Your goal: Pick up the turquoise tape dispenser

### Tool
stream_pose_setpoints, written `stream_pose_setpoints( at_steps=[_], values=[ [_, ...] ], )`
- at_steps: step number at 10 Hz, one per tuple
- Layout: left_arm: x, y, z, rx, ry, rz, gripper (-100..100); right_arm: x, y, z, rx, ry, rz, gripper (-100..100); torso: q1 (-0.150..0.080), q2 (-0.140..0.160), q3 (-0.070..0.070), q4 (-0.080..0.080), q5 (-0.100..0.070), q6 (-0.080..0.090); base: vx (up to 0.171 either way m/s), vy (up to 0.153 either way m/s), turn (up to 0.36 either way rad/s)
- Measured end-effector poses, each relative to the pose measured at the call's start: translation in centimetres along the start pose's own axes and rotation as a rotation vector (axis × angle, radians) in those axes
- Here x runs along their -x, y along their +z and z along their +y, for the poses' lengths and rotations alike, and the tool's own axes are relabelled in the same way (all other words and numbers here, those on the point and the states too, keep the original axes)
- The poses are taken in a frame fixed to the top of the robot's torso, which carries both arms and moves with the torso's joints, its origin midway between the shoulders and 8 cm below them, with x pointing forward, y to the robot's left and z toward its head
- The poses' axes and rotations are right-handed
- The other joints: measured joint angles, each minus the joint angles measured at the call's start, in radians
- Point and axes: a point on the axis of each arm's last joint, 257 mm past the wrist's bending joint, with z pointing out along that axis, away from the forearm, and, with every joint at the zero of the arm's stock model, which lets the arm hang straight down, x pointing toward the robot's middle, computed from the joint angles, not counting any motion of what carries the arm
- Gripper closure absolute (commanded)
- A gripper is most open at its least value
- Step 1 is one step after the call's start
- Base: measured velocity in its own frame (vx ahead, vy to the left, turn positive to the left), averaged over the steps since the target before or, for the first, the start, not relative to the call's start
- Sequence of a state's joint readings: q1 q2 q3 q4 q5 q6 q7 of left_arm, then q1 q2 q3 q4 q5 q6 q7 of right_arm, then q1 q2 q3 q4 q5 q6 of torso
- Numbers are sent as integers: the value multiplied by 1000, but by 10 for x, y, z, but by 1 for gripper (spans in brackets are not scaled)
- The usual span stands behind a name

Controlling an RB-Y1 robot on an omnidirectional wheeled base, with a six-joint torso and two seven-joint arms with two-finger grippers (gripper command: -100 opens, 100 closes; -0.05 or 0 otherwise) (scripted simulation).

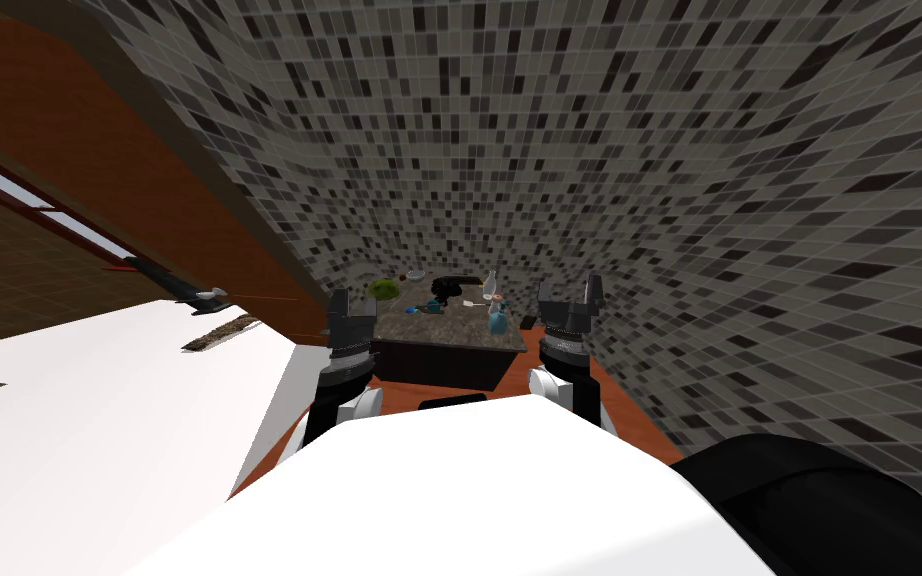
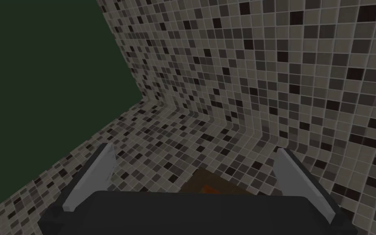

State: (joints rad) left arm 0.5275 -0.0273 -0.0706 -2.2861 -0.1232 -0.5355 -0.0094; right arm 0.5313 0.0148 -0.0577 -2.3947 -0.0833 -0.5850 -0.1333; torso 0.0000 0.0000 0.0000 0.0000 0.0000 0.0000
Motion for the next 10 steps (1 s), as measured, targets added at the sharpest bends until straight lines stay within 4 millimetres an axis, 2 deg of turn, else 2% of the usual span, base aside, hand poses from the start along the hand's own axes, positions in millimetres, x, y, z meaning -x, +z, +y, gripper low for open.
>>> stream_pose_setpoints(
  at_steps=[5,10],
  values=[
    [-11,13,30,66,-4,94,-100,0,0,0,0,0,0,0,-2,2,1,0,0,0,-30,-30,-13],
    [-9,32,62,141,-18,114,-100,0,0,0,0,0,0,0,-2,1,1,0,0,0,-25,-27,-22]
  ],
)
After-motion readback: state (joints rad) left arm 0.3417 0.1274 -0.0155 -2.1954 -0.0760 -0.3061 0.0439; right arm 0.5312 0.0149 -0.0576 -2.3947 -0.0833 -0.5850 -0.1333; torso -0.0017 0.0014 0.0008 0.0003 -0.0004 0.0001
